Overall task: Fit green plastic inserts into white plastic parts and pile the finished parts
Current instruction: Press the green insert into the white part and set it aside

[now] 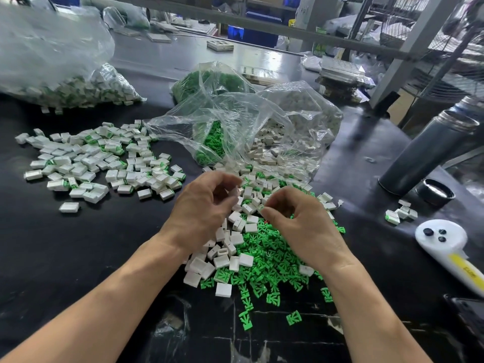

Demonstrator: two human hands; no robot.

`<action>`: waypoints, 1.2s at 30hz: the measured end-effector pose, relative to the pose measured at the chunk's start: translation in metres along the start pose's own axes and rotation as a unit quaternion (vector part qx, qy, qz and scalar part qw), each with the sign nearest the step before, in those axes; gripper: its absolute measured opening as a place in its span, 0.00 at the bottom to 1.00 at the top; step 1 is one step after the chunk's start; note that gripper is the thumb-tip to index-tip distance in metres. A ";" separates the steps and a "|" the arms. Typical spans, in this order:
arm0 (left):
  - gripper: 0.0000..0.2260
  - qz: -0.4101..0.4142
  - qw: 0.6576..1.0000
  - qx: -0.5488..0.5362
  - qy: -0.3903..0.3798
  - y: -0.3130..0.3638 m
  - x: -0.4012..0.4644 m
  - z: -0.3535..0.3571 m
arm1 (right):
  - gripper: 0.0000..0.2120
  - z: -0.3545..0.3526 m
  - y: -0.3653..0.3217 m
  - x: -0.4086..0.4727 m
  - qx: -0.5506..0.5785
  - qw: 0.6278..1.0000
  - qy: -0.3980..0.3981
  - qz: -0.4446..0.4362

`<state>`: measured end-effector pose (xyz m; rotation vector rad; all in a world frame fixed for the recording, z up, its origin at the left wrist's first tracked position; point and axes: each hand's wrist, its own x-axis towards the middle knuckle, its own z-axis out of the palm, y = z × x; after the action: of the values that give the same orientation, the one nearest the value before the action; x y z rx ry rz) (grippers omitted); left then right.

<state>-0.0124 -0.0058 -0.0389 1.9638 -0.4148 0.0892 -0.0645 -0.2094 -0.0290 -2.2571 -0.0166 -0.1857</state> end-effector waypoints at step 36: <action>0.10 -0.034 0.973 -0.221 -0.062 0.011 -0.008 0.010 | 0.07 0.021 -0.013 0.000 0.290 0.954 0.073 0.014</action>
<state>-0.0247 -0.0172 -0.0356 1.5443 -0.4088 -0.1581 -0.0629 -0.1854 -0.0322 -1.6526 0.0348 -0.2909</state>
